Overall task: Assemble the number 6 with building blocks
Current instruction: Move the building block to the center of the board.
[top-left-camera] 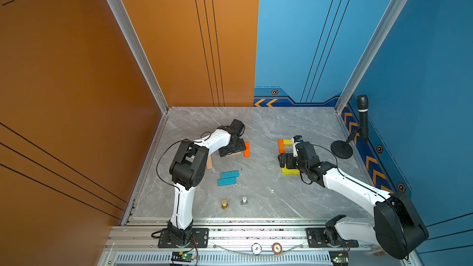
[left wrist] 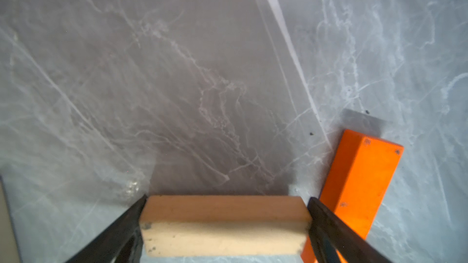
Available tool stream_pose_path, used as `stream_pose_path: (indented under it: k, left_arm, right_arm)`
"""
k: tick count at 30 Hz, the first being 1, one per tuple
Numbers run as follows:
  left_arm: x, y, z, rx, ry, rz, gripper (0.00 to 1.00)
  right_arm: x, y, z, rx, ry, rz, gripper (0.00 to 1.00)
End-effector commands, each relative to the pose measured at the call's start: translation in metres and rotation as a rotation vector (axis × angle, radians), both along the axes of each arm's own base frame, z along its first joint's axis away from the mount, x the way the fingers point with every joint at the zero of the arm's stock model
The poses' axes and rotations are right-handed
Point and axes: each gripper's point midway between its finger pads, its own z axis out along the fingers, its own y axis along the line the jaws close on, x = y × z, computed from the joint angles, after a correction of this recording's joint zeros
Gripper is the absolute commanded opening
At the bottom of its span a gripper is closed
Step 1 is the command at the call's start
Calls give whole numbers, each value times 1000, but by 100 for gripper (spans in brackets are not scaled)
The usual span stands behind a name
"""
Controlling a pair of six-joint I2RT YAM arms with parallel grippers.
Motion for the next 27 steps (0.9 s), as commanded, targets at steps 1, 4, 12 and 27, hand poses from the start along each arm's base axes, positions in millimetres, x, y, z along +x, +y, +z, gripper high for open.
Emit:
stream_pose_path:
  k: [1,4,12,27]
  left_arm:
    - [5,14,-1,81,17,-80,97]
    - [13,13,-4,78,19,-124,97]
    - [33,16,14,56,-33,-114,97]
    - [-49,34,62,56,-61,-108,90]
  right_arm:
    - [-6,-3,-6,11,27,-10,99]
    - [-5,-3,-7,9,32,-10,99]
    - [-3,-1,-12,4,45,-7,99]
    - [-5,-3,-7,10,31,-13,97]
